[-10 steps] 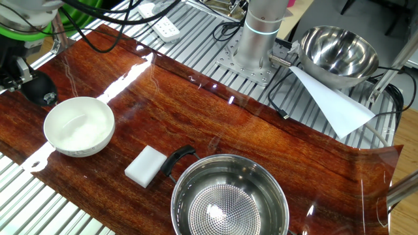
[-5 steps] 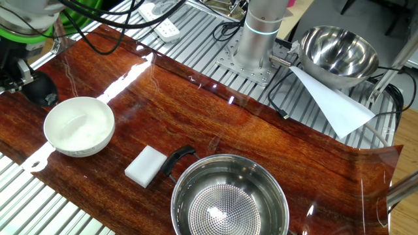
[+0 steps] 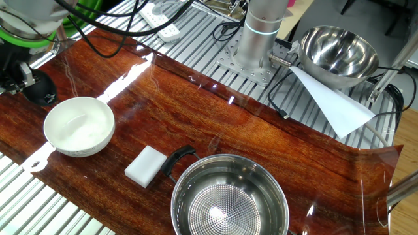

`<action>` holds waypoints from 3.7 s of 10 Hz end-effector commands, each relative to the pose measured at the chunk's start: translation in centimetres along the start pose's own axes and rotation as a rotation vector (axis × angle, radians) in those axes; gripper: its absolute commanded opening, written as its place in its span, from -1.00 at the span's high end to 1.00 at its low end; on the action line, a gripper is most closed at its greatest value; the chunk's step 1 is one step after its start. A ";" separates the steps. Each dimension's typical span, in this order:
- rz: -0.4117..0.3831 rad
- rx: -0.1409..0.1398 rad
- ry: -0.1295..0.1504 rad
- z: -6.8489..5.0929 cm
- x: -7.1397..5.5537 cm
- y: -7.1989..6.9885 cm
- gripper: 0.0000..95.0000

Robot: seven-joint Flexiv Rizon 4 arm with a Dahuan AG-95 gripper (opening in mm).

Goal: Scoop water with a large spoon from one bowl to another

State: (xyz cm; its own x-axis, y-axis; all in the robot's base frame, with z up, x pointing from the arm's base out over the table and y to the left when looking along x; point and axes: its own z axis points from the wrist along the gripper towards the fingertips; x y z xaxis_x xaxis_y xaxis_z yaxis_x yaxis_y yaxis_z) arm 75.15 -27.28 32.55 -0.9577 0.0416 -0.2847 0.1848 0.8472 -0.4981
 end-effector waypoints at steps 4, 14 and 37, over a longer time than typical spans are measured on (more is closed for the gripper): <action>0.092 -0.220 0.092 0.0 -0.1 0.7 1.00; 0.193 -0.430 0.233 -1.8 -1.1 2.9 1.00; 0.395 -0.421 0.354 -15.4 -0.7 13.2 1.00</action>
State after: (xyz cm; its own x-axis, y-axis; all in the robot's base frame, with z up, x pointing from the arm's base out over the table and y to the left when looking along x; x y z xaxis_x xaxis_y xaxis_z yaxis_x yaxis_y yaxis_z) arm 77.82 -11.75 38.19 -0.8715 0.4900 -0.0180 0.4903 0.8703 -0.0477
